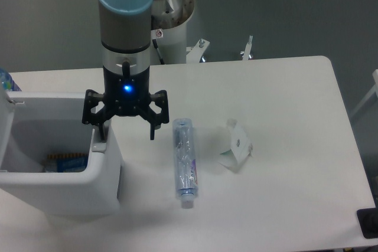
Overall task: Open the trash can
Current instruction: 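Hold the gripper at the button while the lid swings open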
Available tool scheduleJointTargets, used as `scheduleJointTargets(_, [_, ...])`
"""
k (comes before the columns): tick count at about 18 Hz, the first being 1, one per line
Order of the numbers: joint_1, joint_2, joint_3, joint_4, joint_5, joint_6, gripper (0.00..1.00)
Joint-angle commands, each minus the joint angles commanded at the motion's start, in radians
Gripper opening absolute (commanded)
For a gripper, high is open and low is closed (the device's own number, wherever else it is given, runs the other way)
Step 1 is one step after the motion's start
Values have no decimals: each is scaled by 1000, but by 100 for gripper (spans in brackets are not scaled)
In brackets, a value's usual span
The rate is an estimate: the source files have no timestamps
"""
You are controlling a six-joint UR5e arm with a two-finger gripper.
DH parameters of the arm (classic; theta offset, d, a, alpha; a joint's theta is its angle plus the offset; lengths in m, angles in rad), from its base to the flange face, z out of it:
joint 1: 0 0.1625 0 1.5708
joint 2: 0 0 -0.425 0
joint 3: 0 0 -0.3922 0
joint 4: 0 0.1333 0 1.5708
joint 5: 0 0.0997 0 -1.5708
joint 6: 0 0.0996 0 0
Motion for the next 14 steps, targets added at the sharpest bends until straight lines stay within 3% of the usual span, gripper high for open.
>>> scheduleJointTargets(6, [41,3,57,-20,113,167,100])
scheduleJointTargets(10, [89,12,49,-118,187,449,100])
scheduleJointTargets(14, [163,32,43,-161,193,572,100])
